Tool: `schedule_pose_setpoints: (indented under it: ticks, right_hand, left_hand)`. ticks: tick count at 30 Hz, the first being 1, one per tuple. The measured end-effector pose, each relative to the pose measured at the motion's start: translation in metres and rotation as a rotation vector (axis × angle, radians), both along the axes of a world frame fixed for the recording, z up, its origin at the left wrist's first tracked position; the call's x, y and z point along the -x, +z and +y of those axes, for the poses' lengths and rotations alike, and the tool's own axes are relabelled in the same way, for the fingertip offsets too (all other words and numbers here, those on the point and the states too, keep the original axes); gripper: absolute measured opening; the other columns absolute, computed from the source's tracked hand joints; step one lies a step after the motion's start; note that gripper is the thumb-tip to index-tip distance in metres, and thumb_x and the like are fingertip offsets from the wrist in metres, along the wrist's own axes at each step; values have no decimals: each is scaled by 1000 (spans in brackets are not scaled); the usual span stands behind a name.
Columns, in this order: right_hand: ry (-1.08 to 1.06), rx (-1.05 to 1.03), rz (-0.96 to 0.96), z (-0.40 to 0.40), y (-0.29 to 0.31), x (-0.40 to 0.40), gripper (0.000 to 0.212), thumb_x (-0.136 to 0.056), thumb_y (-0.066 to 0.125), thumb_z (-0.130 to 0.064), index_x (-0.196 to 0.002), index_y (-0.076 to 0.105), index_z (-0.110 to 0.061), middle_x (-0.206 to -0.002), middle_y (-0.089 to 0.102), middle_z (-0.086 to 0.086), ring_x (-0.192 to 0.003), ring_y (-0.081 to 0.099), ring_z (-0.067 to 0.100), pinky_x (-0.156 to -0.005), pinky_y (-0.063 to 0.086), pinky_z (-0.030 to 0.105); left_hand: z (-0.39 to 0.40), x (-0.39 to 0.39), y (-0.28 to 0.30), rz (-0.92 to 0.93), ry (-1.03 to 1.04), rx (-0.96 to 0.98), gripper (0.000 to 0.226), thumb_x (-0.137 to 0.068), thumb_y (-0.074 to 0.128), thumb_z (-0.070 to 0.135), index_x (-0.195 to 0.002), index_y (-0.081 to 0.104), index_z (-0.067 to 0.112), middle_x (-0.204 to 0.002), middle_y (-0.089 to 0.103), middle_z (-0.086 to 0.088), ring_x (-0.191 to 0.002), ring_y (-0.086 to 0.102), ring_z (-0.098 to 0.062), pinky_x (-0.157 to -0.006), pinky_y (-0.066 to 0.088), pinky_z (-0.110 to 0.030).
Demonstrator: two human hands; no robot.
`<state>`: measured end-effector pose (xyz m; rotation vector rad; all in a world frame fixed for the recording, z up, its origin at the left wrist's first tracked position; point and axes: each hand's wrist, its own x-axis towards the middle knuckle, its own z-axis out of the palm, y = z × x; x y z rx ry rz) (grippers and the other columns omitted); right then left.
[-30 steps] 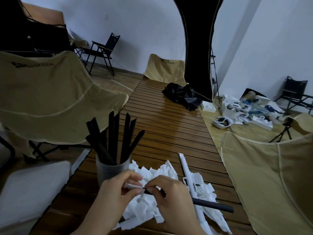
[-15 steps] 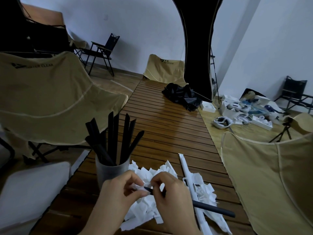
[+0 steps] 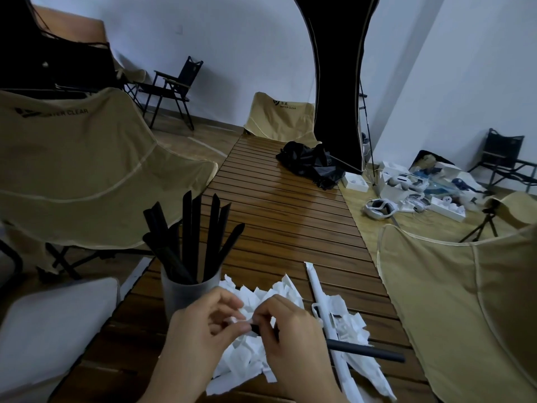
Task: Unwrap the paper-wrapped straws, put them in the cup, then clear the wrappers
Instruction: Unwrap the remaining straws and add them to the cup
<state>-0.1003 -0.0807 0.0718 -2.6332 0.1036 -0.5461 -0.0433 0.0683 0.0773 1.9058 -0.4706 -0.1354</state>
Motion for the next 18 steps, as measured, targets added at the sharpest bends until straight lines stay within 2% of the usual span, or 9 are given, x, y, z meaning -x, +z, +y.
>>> schedule_pose_setpoints:
  ticks: [4,9,11,15,18]
  right_hand:
    - [-15,-39,17,3,0,1,10,-89,50,-31,-80,51,-34,-83,58,-15,-64,52,8,-59,46,25]
    - [-72,-113,11,5,-3,0,13,-89,54,-29,-78,51,-34,-79,58,-16,-65,54,9,-57,45,25]
    - [-69,-124,5,4,-3,0,12,-89,54,-29,-78,51,-33,-79,58,-16,-63,54,10,-56,44,25]
    - [-27,-22,-36,3,0,0,9,-86,45,-35,-79,48,-33,-80,55,-15,-55,47,7,-50,40,24]
    - [-12,61,-69,3,1,-2,14,-89,38,-42,-80,46,-34,-80,52,-15,-51,43,6,-46,43,26]
  left_hand:
    - [-1,1,3,-67,-12,3,35,-71,82,21,-93,58,33,-73,69,20,-73,67,3,-70,55,-15]
    - [-3,1,6,-105,-14,-10,33,-72,81,20,-90,56,34,-73,68,25,-74,66,7,-71,51,-9]
    - [-3,1,6,-108,-3,-15,31,-72,81,20,-87,57,33,-73,67,25,-74,66,7,-71,52,-11]
    - [-5,4,2,-112,81,-10,25,-68,83,22,-78,62,31,-75,67,25,-76,64,9,-66,52,-9]
    - [-4,5,0,-45,135,-40,21,-69,82,32,-77,62,34,-73,67,21,-71,63,11,-58,47,-5]
